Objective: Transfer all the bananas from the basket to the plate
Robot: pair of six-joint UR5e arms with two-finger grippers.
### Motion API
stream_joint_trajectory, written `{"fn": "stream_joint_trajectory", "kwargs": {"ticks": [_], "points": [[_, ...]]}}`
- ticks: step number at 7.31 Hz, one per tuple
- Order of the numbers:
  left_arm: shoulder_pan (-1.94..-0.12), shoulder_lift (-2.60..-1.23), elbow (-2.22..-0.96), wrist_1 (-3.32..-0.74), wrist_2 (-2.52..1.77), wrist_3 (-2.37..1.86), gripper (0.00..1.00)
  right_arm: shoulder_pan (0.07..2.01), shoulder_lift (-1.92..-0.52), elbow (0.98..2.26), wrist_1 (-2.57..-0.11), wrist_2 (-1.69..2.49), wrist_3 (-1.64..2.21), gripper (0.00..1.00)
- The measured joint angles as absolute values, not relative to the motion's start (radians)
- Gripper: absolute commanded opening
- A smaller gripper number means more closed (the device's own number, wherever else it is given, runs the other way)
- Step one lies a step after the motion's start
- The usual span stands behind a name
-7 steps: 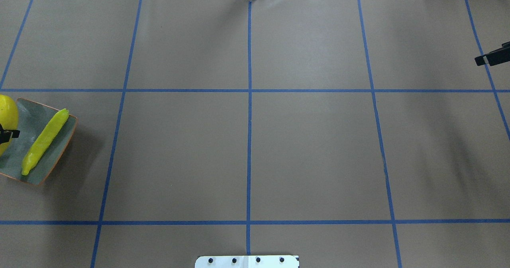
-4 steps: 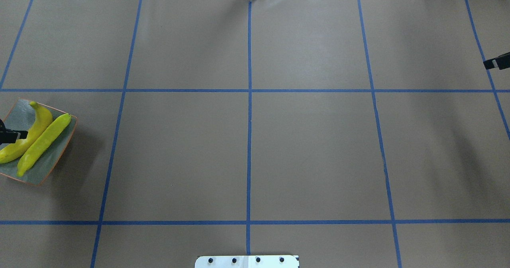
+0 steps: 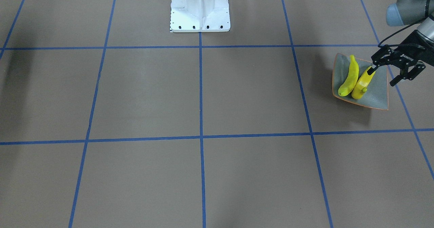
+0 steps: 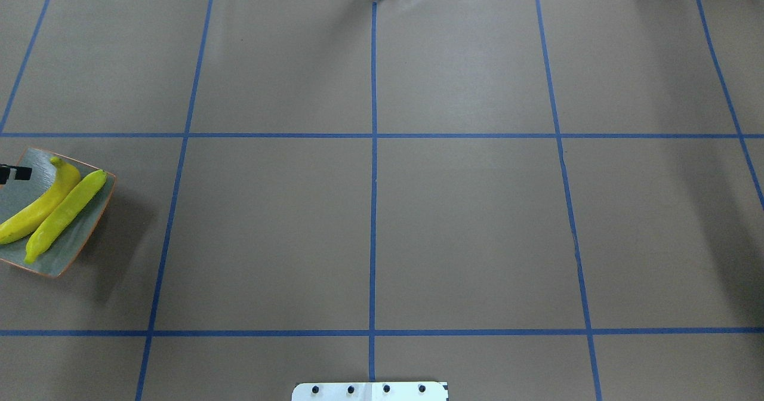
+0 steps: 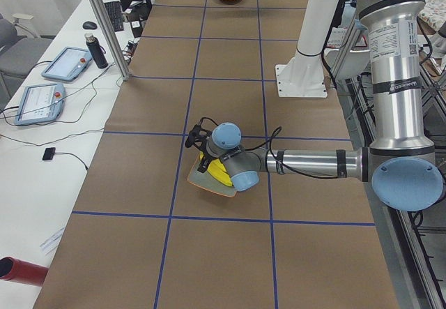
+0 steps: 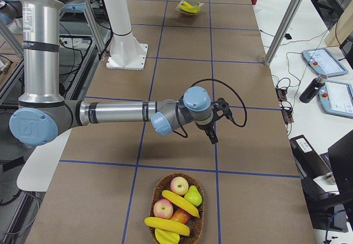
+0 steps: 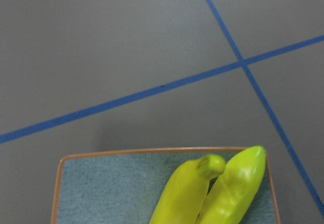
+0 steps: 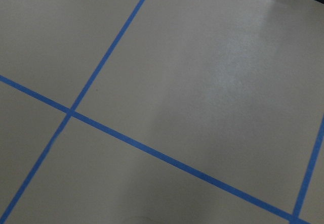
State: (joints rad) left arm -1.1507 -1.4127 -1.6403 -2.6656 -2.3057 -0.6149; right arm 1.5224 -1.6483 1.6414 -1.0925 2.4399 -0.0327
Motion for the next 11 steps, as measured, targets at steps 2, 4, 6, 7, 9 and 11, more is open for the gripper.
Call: {"fn": "stream_joint_trajectory", "kwargs": {"ticks": [2,4,6,7,9,11], "points": [[-1.159,-1.428,-1.64,-2.663,-2.312,-0.615,1.0,1.634,-1.656,1.474,-1.093,2.455,-0.211,0.99],[-1.159,-1.437,-1.64,-2.663,-2.311,-0.616,1.0,1.715,-1.651,1.327,-1.096,2.451,-0.235,0.97],[-1.16,-1.441,-1.644,-2.665,-2.31,-0.617,1.0,1.74,-1.65,1.247,-1.092,2.364,-0.129,0.96],[-1.16,-1.442,-1.645,-2.667,-2.31,-0.616,1.0,1.743,-1.653,1.238,-1.089,2.329,-0.034,0.95],[-1.16,-1.443,-1.647,-2.672,-2.31,-0.615,1.0,1.733,-1.661,1.233,-1.025,2.304,0.167,0.94],[-1.161,-1.443,-1.649,-2.675,-2.31,-0.614,1.0,1.695,-1.666,1.219,-0.97,2.295,0.275,0.93]]}}
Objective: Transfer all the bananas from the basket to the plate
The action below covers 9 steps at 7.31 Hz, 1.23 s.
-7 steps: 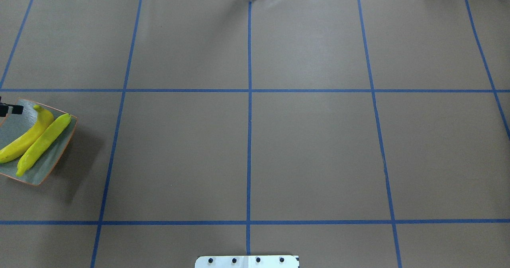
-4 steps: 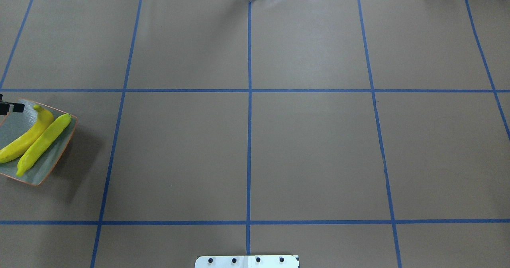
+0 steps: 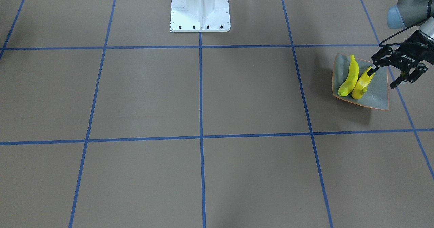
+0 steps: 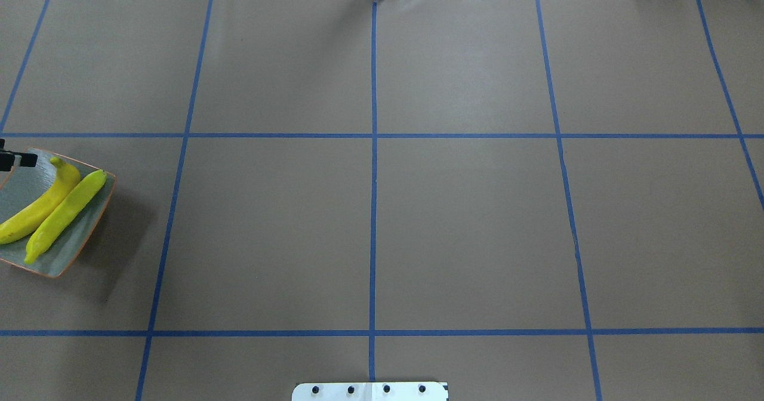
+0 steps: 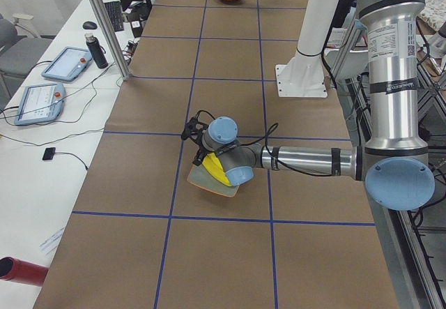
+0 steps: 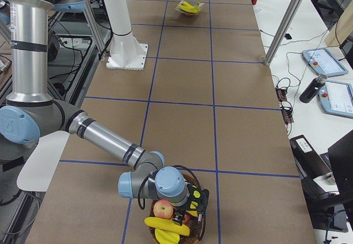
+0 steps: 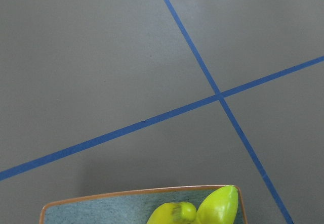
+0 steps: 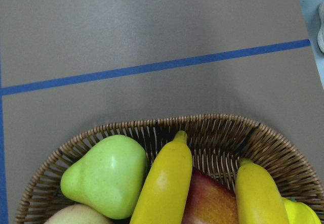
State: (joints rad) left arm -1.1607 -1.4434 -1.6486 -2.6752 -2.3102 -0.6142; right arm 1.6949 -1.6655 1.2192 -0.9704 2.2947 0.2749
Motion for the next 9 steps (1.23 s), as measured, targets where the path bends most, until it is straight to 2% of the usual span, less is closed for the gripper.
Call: {"fn": "stream_joint_trajectory", "kwargs": {"ticks": [3,4,6,7,8,9], "points": [[-1.161,-1.442,-1.655,-2.677,-2.31,-0.614,1.0,1.639,-1.669,1.211,-0.958,2.278,0.313,0.89],[-1.161,-1.443,-1.656,-2.677,-2.31,-0.613,1.0,1.633,-1.673,1.203,-0.946,2.26,0.313,0.84],[-1.161,-1.448,-1.657,-2.677,-2.31,-0.613,1.0,1.627,-1.68,1.175,-0.894,2.246,0.315,0.48],[-1.161,-1.449,-1.657,-2.677,-2.31,-0.613,1.0,1.622,-1.68,1.169,-0.883,2.247,0.317,0.18],[-1.161,-1.449,-1.657,-2.677,-2.31,-0.613,1.0,1.616,-1.681,1.169,-0.878,2.248,0.317,0.0],[-1.161,-1.45,-1.657,-2.677,-2.31,-0.613,1.0,1.612,-1.68,1.171,-0.876,2.249,0.318,0.0]]}}
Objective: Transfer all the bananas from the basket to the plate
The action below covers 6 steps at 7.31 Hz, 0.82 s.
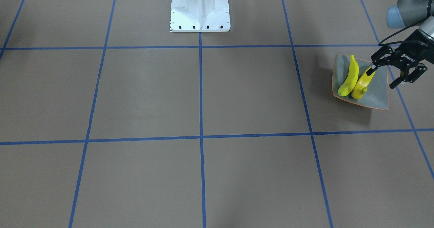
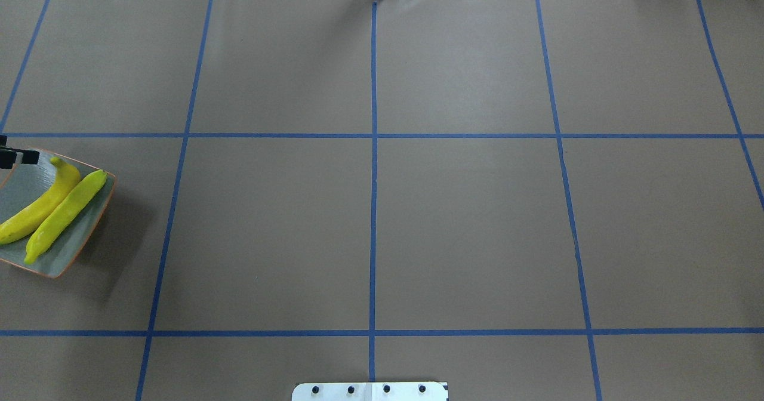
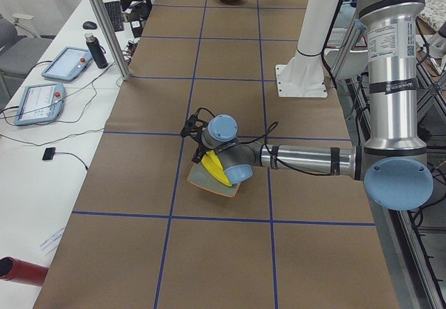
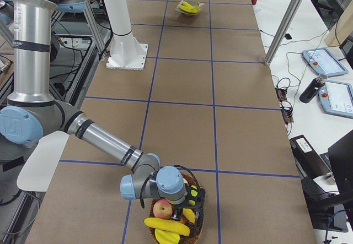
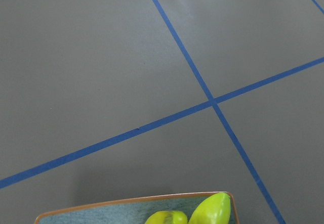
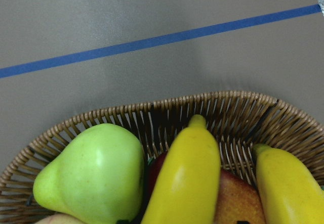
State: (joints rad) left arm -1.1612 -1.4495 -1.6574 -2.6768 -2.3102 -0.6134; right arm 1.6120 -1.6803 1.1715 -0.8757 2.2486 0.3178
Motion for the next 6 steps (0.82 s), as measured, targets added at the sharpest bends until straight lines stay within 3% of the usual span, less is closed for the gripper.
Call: {"fn": "stream_joint_trajectory", "kwargs": {"ticks": [6], "points": [[-1.16,-1.45,-1.649,-2.676,-2.317,-0.619,1.0,1.693,-1.693,1.373,-0.885,2.255,0.282,0.0]]}}
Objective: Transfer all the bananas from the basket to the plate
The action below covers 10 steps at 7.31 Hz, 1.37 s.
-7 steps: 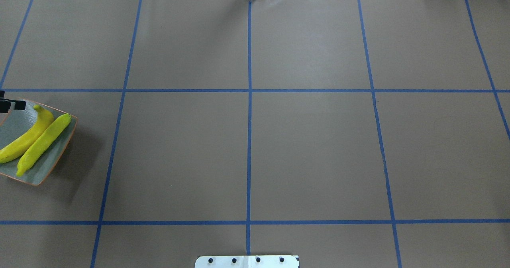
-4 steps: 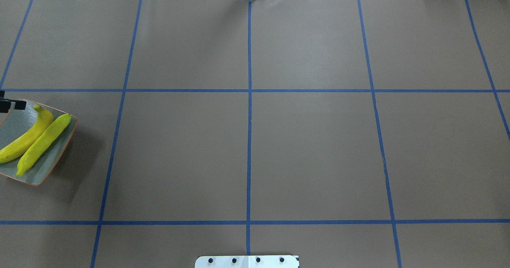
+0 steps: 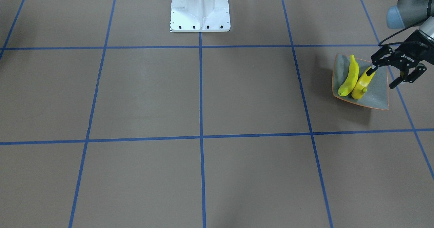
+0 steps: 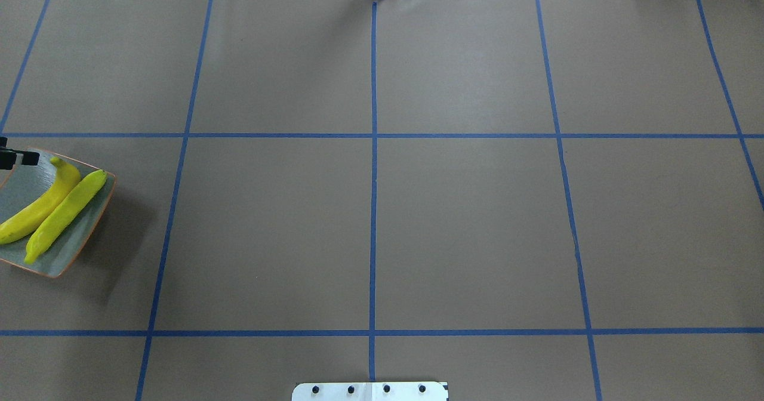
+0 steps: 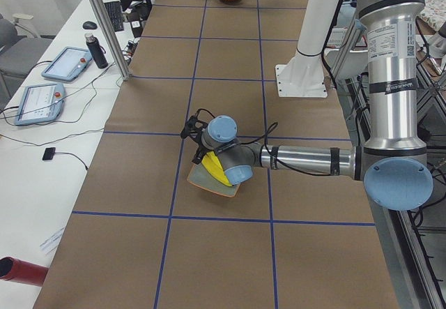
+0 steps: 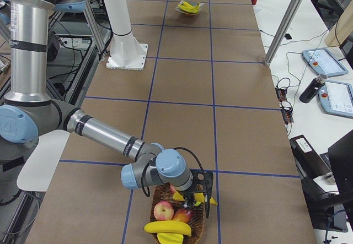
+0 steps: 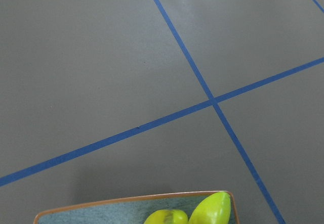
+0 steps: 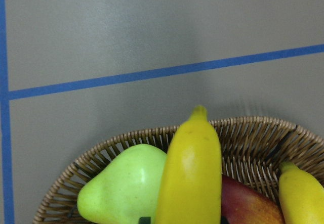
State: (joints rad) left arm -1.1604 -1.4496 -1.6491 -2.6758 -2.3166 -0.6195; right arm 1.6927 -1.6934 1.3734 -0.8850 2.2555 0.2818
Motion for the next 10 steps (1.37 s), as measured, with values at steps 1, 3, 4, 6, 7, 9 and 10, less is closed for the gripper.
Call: {"fn": "stream_joint_trajectory", "kwargs": {"ticks": [1,3,4,6,7,9,10], "points": [[-1.16,-1.45,-1.647,-2.674,-2.318,-0.62,1.0,1.704,-1.681,1.419,-0.888,2.259,0.281,0.0],[-1.159,-1.461,-1.645,-2.673,-2.319,-0.644,1.0,1.667,-1.625,1.468,-0.882,2.32,0.285,0.0],[-1.158,-1.482,-1.647,-2.676,-2.319,-0.694,1.0,1.621,-1.587,1.484,-0.877,2.375,0.293,0.0],[-1.154,-1.549,-1.656,-2.68,-2.322,-0.8,1.0,1.501,-1.516,1.522,-0.87,2.431,0.4,0.0],[-1.15,-1.594,-1.659,-2.689,-2.323,-0.876,1.0,1.433,-1.487,1.547,-0.843,2.426,0.511,0.0],[-1.116,-1.735,-1.66,-2.738,-2.322,-1.108,1.0,1.258,-1.419,1.57,-0.697,2.334,0.815,0.0],[-1.089,-1.82,-1.658,-2.75,-2.32,-1.23,1.0,1.171,-1.361,1.574,-0.631,2.265,0.984,0.0]]}}
